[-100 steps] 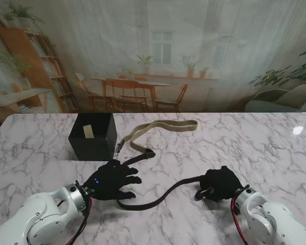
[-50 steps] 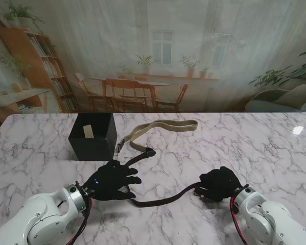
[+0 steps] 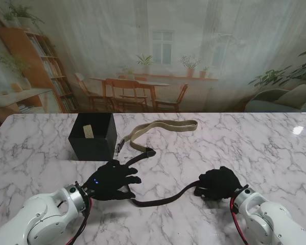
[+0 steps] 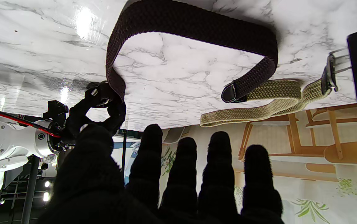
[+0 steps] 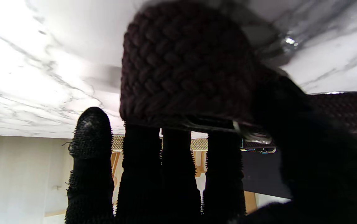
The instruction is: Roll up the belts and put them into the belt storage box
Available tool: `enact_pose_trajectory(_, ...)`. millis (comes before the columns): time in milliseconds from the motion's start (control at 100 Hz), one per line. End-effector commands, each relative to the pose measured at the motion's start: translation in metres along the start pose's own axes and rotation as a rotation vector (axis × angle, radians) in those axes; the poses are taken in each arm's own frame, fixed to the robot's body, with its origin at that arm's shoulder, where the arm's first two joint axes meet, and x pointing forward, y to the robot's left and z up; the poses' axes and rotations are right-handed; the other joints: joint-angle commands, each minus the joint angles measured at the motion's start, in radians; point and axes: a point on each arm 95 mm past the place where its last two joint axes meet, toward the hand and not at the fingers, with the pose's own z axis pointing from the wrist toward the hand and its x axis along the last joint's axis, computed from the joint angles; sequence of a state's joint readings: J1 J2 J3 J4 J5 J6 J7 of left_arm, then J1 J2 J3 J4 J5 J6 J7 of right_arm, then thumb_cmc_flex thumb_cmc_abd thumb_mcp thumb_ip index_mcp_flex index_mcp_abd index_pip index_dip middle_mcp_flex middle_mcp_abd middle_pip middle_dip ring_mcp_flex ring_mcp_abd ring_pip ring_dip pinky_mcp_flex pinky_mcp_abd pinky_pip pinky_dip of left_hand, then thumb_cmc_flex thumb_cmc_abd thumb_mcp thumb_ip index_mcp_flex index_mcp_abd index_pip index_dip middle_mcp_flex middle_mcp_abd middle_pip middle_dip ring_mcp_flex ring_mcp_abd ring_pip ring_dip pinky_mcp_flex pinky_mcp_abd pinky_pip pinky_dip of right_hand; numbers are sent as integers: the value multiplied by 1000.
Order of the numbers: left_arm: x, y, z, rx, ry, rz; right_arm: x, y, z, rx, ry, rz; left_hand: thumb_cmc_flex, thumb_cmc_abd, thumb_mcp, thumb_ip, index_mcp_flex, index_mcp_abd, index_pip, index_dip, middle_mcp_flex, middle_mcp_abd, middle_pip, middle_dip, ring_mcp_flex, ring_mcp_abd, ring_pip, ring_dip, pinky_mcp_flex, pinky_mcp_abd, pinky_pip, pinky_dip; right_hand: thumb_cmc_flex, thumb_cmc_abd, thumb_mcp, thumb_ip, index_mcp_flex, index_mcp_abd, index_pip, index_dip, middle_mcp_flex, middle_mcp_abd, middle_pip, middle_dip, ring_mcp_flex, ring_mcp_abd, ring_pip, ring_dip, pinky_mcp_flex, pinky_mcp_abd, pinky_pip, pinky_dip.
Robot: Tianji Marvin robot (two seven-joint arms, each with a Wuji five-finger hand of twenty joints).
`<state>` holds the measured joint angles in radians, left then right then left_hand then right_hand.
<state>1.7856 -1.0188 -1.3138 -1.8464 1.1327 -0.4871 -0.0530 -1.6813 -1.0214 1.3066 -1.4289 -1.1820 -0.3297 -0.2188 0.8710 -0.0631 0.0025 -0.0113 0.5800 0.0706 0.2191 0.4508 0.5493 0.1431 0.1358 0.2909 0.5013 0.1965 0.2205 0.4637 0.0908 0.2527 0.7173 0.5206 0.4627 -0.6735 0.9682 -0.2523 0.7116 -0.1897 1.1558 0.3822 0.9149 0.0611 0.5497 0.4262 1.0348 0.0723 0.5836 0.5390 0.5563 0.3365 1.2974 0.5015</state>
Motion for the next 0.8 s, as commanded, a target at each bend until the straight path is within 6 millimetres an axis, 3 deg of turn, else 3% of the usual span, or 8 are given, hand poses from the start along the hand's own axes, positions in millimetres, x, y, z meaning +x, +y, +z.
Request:
enact_pose_trajectory(0, 1, 4, 1, -20, 2, -7, -1, -4, -1, 6, 2, -7, -6, 39, -26, -2, 16, 10, 8, 8, 20, 5, 16, 13, -13, 7, 16, 12, -17, 39, -29, 5, 25, 42, 20, 17, 33, -94, -4, 16, -56, -1, -6, -10, -36, -17, -29, 2, -23, -16, -12, 10)
enact_pose_trajectory(210, 2, 9, 14, -75, 24, -8, -1, -4, -2, -1, 3, -19, -18, 9, -31, -2, -27, 6, -14, -1, -12, 8, 4, 9, -20, 6, 12, 10, -16, 37, -29, 6, 27, 47, 20, 18, 27, -107, -8, 30, -75, -6, 4, -18, -64, -23, -24, 0, -52, -19, -22, 17)
enact_pose_trajectory(430, 0, 22, 28, -195, 47, 9, -1, -5, -2, -1, 2, -25, -112, -105, -23, 2, -216, 3, -150, -96, -239, 29, -95, -92, -79, -4, -17, -14, -21, -9, -81, -17, 30, 49, 21, 18, 27, -106, -10, 36, -83, -6, 7, -24, -79, -23, -22, -5, -67, -19, -29, 23)
enact_pose_trajectory(570, 1, 30, 36, -250, 65, 17, 0, -5, -3, 1, 1, -27, -138, -158, -18, 4, -288, -2, -194, -135, -279, 36, -101, -111, -94, -2, -16, -16, -19, -23, -83, -14, 31, 50, 21, 19, 26, -107, -9, 38, -86, -6, 9, -26, -83, -25, -21, -7, -72, -18, -32, 27)
enact_pose_trajectory(670, 1, 35, 41, -282, 74, 24, 0, -6, -3, 1, 1, -27, -125, -186, -11, 5, -291, -8, -197, -146, -283, 28, -90, -108, -97, -1, -11, -13, -16, -28, -73, -6, 31, 52, 22, 19, 23, -105, -9, 39, -91, -7, 8, -28, -88, -25, -22, -10, -79, -17, -36, 29)
enact_pose_trajectory(790, 0, 43, 47, -318, 70, 37, 0, -6, -3, -1, 2, -30, -58, -195, 13, 8, -222, -22, -132, -122, -274, 31, -57, -87, -98, 0, 5, -2, -13, -32, -49, 9, 31, 55, 22, 19, 24, -106, -9, 40, -103, -4, 6, -30, -111, -24, -30, -15, -91, -19, -42, 31)
